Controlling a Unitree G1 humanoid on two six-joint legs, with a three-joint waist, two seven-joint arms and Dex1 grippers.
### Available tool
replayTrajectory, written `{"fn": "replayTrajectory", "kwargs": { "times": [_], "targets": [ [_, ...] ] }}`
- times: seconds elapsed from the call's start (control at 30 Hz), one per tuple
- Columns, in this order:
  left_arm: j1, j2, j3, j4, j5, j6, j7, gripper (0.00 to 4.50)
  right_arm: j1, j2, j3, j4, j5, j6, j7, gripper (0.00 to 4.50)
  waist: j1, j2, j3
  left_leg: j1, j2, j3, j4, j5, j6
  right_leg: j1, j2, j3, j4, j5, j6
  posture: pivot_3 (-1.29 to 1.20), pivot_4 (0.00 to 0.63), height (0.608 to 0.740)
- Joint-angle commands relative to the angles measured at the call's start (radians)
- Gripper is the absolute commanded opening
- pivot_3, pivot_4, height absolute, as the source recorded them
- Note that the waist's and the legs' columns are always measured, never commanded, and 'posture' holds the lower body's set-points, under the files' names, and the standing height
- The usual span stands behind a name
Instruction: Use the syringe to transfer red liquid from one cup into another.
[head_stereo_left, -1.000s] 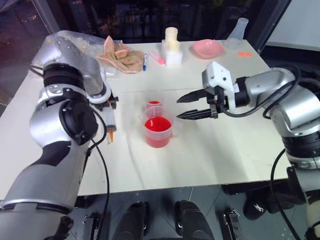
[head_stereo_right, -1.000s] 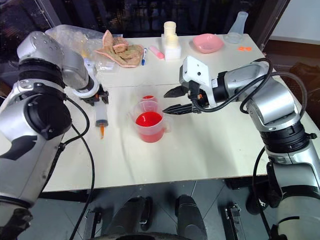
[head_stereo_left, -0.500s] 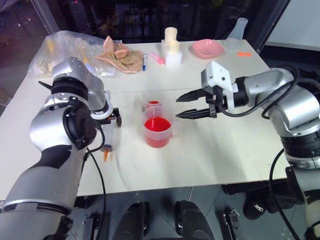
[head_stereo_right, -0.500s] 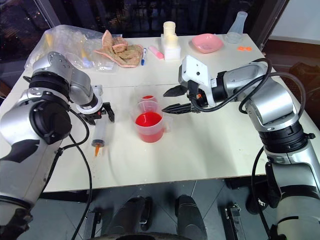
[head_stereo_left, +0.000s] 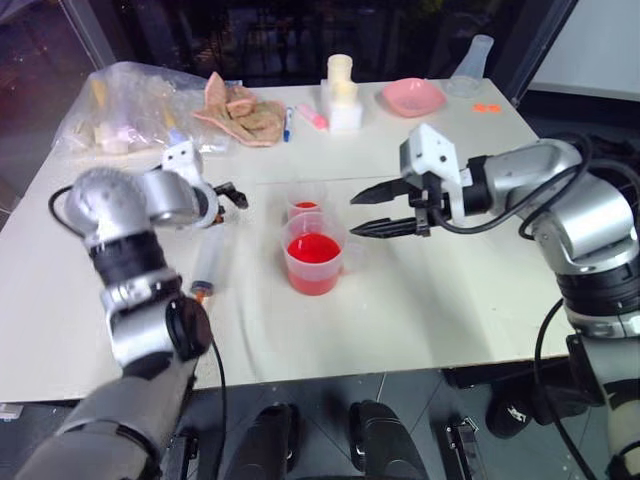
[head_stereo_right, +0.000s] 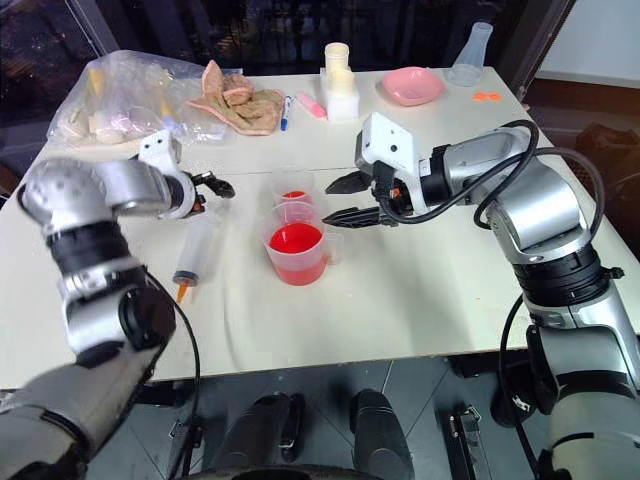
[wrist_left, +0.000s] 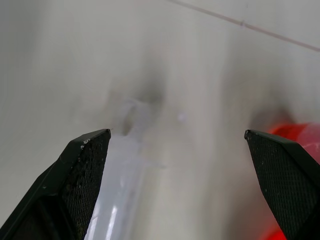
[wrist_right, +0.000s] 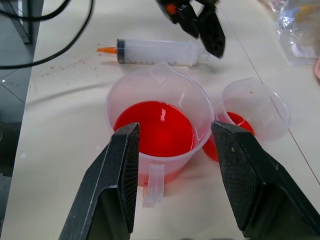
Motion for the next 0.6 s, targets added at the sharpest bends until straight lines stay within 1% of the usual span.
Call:
{"fn": "replayTrajectory", "kwargs": {
  "times": [0.03, 0.07, 0.2, 0.3, 0.37, 0.43, 0.53, 0.6],
  "targets": [
    [0.083, 0.109, -0.018, -0.187, -0.258, 0.009, -0.031, 4.48, -0.021, 0.003, -0.018, 0.006, -0.009, -0.036, 0.021, 2.36, -0.001, 0.000, 0.000, 0.000, 0.000, 0.000, 0.000, 0.000, 0.000, 0.000, 0.000, 0.000, 0.000, 0.000, 0.000, 0.00, 0.150, 0.740],
    [0.104, 0.124, -0.006, -0.200, -0.314, 0.009, -0.025, 4.48, -0.021, 0.004, -0.017, 0.009, -0.011, -0.042, 0.028, 2.36, 0.000, 0.000, 0.000, 0.001, 0.000, 0.000, 0.000, 0.000, 0.000, 0.001, 0.000, 0.000, 0.000, 0.000, 0.000, 0.00, 0.150, 0.740],
    [0.156, 0.280, -0.068, -0.242, -0.455, 0.009, -0.033, 4.48, -0.026, 0.009, -0.017, 0.022, -0.013, -0.056, 0.054, 2.36, 0.005, 0.000, 0.000, 0.003, 0.000, -0.001, 0.000, 0.000, 0.000, 0.004, 0.000, 0.000, -0.001, 0.000, 0.000, 0.00, 0.150, 0.740],
    [0.182, 0.343, -0.068, -0.264, -0.541, 0.009, -0.048, 4.48, -0.030, 0.008, -0.023, 0.029, -0.006, -0.056, 0.074, 2.36, 0.004, 0.000, 0.000, 0.004, -0.001, -0.001, 0.001, 0.000, 0.000, 0.004, 0.000, 0.000, -0.001, 0.000, 0.000, 0.00, 0.150, 0.740],
    [0.230, 0.379, -0.079, -0.273, -0.660, -0.042, -0.019, 4.48, -0.030, 0.003, -0.028, 0.032, -0.002, -0.052, 0.089, 2.36, 0.002, 0.001, -0.001, 0.004, 0.000, -0.001, 0.000, 0.000, 0.000, 0.004, 0.000, 0.000, -0.001, 0.000, 0.000, 0.00, 0.150, 0.740],
    [0.299, 0.442, -0.116, -0.306, -0.780, -0.109, 0.017, 4.48, -0.027, -0.008, -0.034, 0.036, 0.002, -0.054, 0.108, 2.36, 0.001, 0.001, -0.001, 0.004, 0.000, -0.001, 0.000, 0.000, 0.000, 0.004, 0.000, 0.000, -0.001, 0.000, 0.000, 0.00, 0.150, 0.740],
    [0.445, 0.592, -0.174, -0.376, -1.006, -0.262, 0.089, 4.48, -0.040, -0.004, -0.041, 0.056, -0.001, -0.056, 0.113, 2.36, -0.004, 0.000, -0.001, 0.005, 0.000, -0.001, 0.000, 0.001, -0.001, 0.004, 0.000, 0.001, -0.001, 0.000, -0.001, 0.00, 0.150, 0.740],
    [0.511, 0.660, -0.204, -0.417, -1.073, -0.353, 0.117, 4.48, -0.053, 0.006, -0.041, 0.074, -0.003, -0.061, 0.117, 2.36, -0.004, 0.000, -0.001, 0.005, 0.001, 0.000, -0.001, 0.001, -0.001, 0.004, 0.000, 0.001, -0.001, 0.000, -0.001, 0.00, 0.150, 0.740]
  ]
}}
